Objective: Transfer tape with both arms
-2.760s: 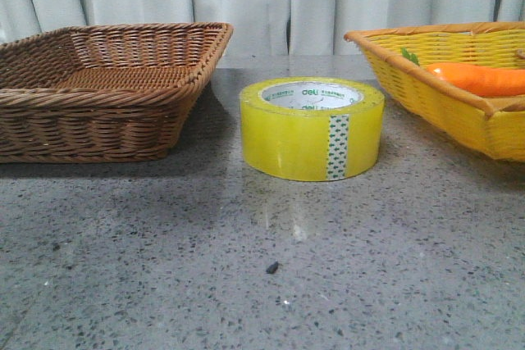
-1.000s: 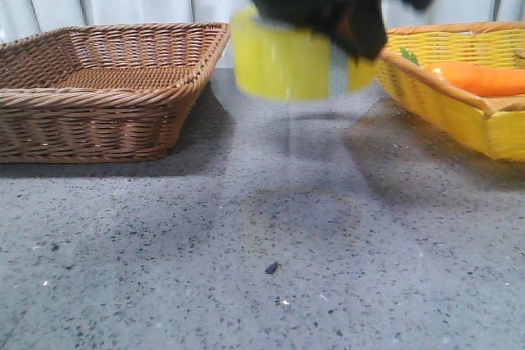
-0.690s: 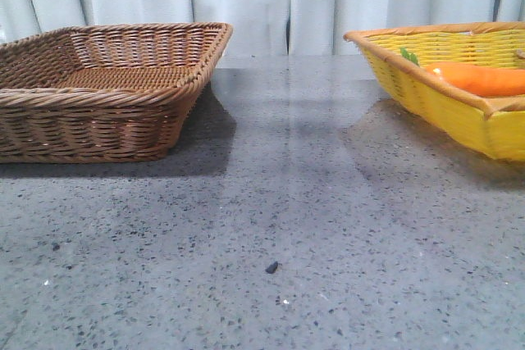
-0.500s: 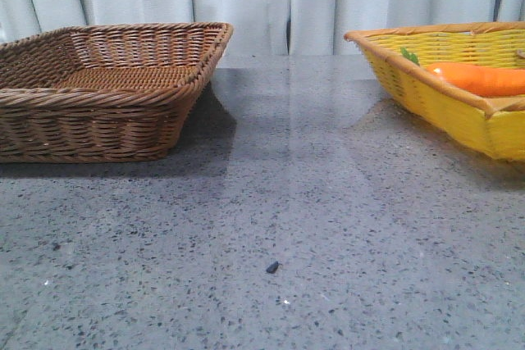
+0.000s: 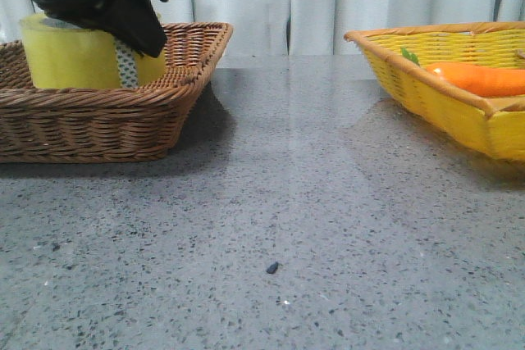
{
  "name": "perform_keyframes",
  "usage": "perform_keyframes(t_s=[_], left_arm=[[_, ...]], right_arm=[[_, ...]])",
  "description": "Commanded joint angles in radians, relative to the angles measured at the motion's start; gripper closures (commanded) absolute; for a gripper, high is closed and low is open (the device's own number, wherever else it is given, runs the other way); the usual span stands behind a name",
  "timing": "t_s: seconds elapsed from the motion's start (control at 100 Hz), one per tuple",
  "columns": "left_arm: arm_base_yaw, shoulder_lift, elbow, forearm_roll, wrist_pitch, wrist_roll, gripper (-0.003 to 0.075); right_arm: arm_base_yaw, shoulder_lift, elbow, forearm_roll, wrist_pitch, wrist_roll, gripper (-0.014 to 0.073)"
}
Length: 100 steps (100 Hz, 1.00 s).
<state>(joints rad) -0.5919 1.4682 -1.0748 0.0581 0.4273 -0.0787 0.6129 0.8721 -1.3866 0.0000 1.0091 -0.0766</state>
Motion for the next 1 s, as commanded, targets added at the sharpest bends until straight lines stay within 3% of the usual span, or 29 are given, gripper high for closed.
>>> perform_keyframes(t_s=[0.0,0.21,0.44,0.53,0.68,0.82,0.99], left_arm=[[0.0,-0.022,-0.027,-0.015,-0.103,-0.002,0.0691],[0.0,-0.018,-0.027,-0.017,-0.06,-0.002,0.0408],[-0.002,-0.09,-0.033,-0.035,-0.075,-0.002,0.0386],[-0.002,-0.172,-0.032,-0.058,-0.067,-0.002,0.0435],[-0.002,-0.339,0.009,-0.081,-0.062,-0.002,0.0745],[-0.002,-0.506,0.102,-0.081,-0.108,-0.002,0.0741],[-0.002,-0.718,0.276,-0.081,-0.199,-0.002,0.0741]], right_arm=[[-0.003,-0.009,-0.021,-0.012,-0.077,-0.003,0.0666],[-0.003,-0.009,-0.021,-0.012,-0.069,-0.003,0.0666],[-0.003,-0.017,-0.014,-0.027,-0.067,-0.003,0.0666],[-0.003,-0.047,0.028,-0.05,-0.108,-0.003,0.0666],[-0.003,-0.158,0.203,-0.076,-0.282,-0.003,0.0666],[-0.003,-0.292,0.427,-0.091,-0.505,-0.003,0.0666],[-0.003,-0.436,0.664,-0.117,-0.658,-0.003,0.0668]])
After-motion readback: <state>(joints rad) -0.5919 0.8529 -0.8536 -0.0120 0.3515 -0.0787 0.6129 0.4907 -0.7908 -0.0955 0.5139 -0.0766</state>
